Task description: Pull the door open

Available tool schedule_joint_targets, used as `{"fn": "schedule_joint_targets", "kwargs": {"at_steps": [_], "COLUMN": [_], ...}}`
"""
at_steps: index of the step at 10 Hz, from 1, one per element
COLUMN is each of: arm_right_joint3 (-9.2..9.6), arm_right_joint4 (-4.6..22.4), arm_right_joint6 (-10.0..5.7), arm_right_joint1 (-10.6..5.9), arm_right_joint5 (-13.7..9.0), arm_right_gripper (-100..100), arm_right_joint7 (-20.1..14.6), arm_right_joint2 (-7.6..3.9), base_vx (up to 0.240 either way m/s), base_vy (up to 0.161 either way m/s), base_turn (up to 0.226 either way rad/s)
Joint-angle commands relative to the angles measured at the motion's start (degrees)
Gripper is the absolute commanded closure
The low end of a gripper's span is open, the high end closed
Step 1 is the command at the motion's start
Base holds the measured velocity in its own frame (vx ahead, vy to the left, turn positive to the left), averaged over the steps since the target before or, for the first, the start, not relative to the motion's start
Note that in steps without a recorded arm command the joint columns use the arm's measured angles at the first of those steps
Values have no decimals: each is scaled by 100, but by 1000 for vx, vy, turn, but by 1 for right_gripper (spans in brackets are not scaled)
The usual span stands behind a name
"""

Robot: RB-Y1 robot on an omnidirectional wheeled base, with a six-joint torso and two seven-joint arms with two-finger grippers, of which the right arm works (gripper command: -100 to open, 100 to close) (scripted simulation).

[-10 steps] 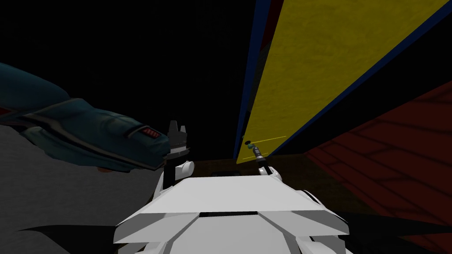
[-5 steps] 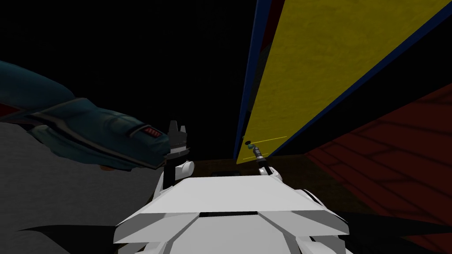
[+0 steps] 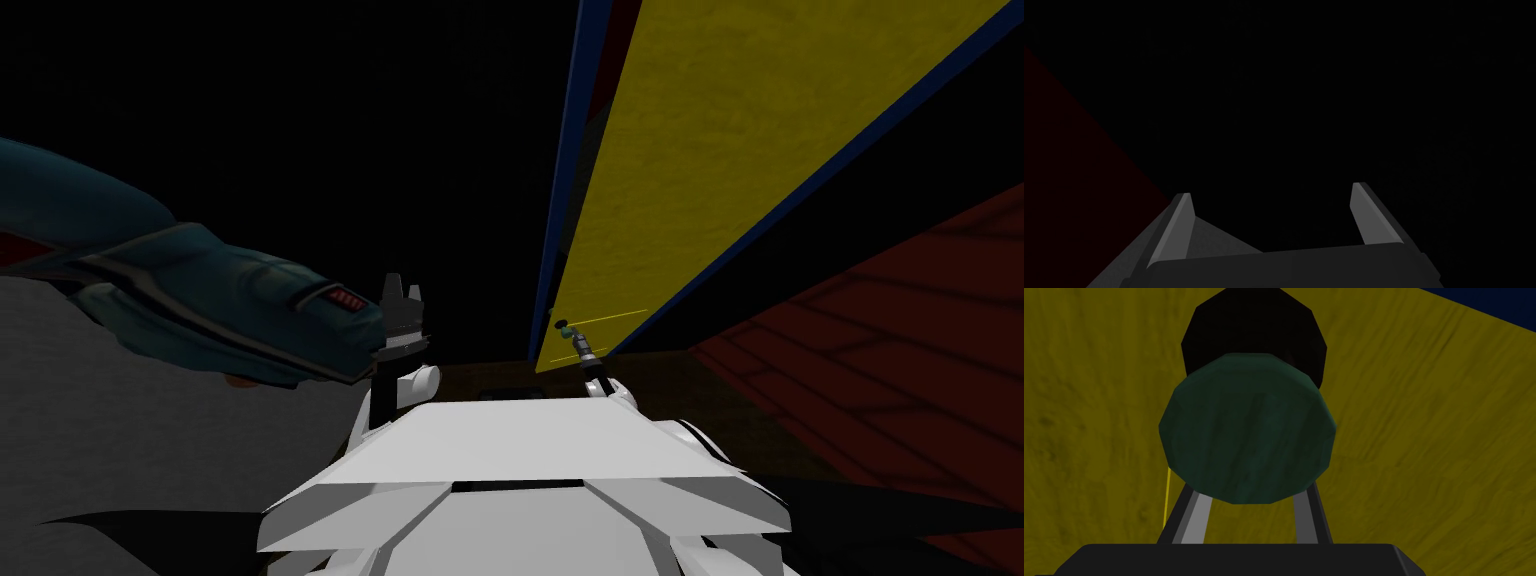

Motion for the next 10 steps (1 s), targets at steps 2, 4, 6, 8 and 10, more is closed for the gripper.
{"fn": "schedule_joint_targets", "kwargs": {"at_steps": [2,4,6,8,10], "arm_right_joint3": [25,53,87,108,153], "arm_right_joint4": [-93,-87,-79,-75,-64], "arm_right_joint6": [36,42,50,54,65], "arm_right_joint1": [56,51,45,41,33], "arm_right_joint5": [-40,-96,-163,-204,-294], "arm_right_gripper": [100,100,100,100,100], "arm_right_joint7": [-204,-453,-762,-952,-1299], "arm_right_joint2": [-18,-22,-28,-32,-39], "base_vx": [-15,-40,-58,-45,-51], "base_vy": [-24,-32,-24,-28,-28], "base_turn": [15,55,62,50,78]}}
